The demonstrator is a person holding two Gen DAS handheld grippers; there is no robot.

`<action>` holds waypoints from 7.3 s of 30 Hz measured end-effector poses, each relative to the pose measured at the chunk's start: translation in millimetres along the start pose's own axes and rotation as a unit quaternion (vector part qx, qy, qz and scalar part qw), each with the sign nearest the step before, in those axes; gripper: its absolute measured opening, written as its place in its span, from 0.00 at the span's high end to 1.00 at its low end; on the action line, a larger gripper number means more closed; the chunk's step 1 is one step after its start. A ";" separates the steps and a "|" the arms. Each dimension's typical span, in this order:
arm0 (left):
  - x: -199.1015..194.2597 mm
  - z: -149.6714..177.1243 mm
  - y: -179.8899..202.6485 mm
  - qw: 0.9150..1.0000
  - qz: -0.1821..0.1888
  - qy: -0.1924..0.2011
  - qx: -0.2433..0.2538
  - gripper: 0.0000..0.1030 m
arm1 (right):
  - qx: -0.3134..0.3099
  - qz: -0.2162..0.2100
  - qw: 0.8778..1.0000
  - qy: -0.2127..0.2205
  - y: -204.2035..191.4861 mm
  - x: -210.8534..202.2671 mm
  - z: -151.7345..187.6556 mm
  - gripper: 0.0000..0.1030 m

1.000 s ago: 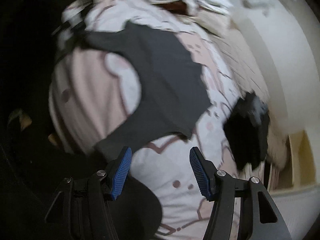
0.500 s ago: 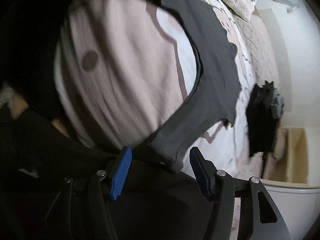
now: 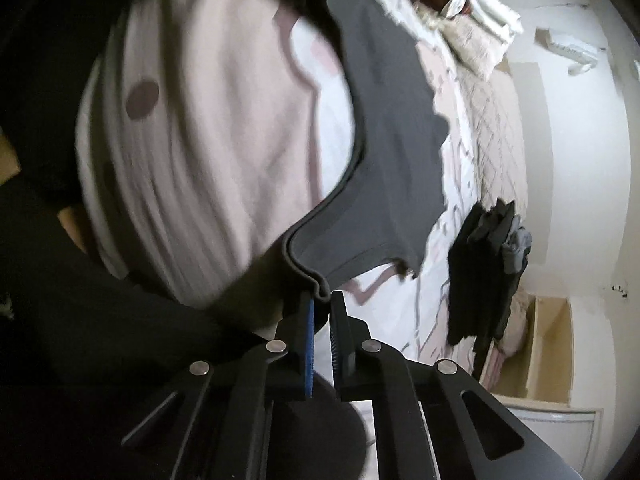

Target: Fold clothes

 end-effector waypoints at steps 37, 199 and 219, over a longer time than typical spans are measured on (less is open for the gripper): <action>73.9 42.6 67.2 0.840 -0.289 -0.084 0.452 0.59 | 0.103 -0.019 0.994 0.032 99.8 3.3 5.1 0.94; 108.4 -266.3 89.5 0.960 -0.165 0.143 0.174 0.95 | 0.635 -0.700 0.317 0.078 164.6 184.8 1.3 0.47; 63.0 -243.0 78.8 0.976 0.002 0.216 -0.002 0.96 | 0.543 -0.727 0.419 0.036 206.2 257.4 -56.1 0.21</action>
Point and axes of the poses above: each gripper's, at about its wrist camera, not at the fingertips, and x roughly the way its jaws point, y to its right, z to its underside, the point moved 8 cm from there along x, roughly the way its jaws point, and after that the axes turned 13 degrees about -y, right-handed, at the moved point
